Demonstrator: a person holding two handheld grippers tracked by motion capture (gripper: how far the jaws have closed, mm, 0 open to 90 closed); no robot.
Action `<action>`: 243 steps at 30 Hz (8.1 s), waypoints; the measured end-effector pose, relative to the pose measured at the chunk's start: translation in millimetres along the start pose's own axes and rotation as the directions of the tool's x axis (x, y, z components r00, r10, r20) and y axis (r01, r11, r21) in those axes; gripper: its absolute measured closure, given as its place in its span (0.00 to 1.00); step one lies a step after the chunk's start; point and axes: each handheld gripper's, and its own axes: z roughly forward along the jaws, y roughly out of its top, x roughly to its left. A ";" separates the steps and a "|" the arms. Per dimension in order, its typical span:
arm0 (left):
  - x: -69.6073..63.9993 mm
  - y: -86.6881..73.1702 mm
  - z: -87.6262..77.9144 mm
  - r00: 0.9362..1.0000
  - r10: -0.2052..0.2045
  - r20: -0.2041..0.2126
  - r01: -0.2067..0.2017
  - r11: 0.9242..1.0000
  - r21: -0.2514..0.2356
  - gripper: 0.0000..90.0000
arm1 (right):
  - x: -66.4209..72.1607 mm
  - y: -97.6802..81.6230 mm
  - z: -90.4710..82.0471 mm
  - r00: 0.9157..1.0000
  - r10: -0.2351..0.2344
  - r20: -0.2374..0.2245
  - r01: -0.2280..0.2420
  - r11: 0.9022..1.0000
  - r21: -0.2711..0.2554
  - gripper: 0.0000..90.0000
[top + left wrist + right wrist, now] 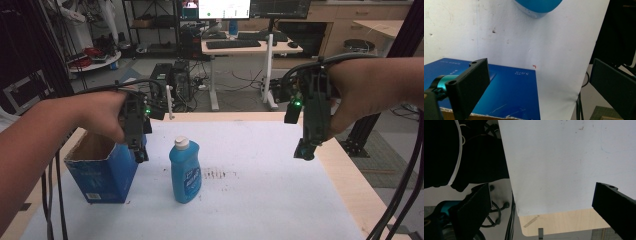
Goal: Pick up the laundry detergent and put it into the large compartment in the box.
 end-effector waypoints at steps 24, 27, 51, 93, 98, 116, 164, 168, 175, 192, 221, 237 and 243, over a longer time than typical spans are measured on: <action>-16.3 8.6 -13.9 0.899 -0.398 0.183 0.413 0.909 -0.052 0.03 | -10.5 -1.0 5.1 1.000 -0.020 0.015 0.020 0.999 0.026 0.02; -16.9 12.7 -15.4 0.861 -0.477 0.178 0.493 0.868 -0.056 0.03 | -9.9 -1.3 5.2 1.000 -0.021 0.017 0.021 1.000 0.022 0.02; -11.9 56.0 11.9 0.733 -0.674 0.093 0.680 0.721 -0.134 0.03 | -13.7 -0.5 5.6 1.000 -0.025 0.013 0.025 1.000 0.016 0.02; 15.7 71.6 60.8 0.708 -0.705 0.038 0.706 0.706 -0.055 0.11 | -12.1 0.4 4.5 1.000 -0.024 0.014 0.024 1.000 0.012 0.02; 14.7 74.6 60.3 0.713 -0.700 0.037 0.701 0.711 -0.053 0.16 | -11.4 1.2 4.5 1.000 -0.019 0.015 0.019 1.000 0.016 0.02; 13.9 75.4 61.2 0.718 -0.696 0.023 0.697 0.717 -0.031 0.31 | -12.0 2.6 5.4 1.000 -0.024 0.015 0.024 1.000 0.016 0.02; 7.6 52.6 -24.9 0.753 -0.658 0.002 0.657 0.752 -0.046 0.42 | -12.5 9.6 7.8 0.999 -0.035 0.012 0.034 0.999 0.027 0.02; 3.8 43.9 -50.6 0.782 -0.624 -0.006 0.622 0.780 -0.066 0.42 | -12.3 11.5 8.1 0.999 -0.037 0.009 0.037 0.999 0.026 0.02; 4.3 18.3 -94.0 0.752 -0.659 -0.001 0.655 0.747 -0.110 0.42 | -12.8 13.6 7.9 0.999 -0.040 0.011 0.040 0.999 0.029 0.02; 16.4 -65.1 -140.1 0.597 -0.802 0.000 0.795 0.592 -0.134 0.42 | -14.0 17.5 8.5 0.999 -0.048 0.012 0.047 0.998 0.033 0.02; 53.2 -124.0 -53.6 0.597 -0.802 -0.014 0.800 0.596 -0.063 0.42 | -23.1 19.1 20.5 1.000 -0.017 -0.013 0.018 0.999 0.043 0.02; 68.3 -122.1 13.2 0.704 -0.710 -0.013 0.710 0.704 0.012 0.42 | -28.6 19.4 33.1 0.999 -0.011 -0.031 0.013 0.998 0.058 0.02; 70.0 -122.2 25.9 0.744 -0.667 -0.024 0.668 0.744 0.021 0.42 | -30.3 23.4 36.0 0.999 -0.020 -0.035 0.022 0.998 0.057 0.02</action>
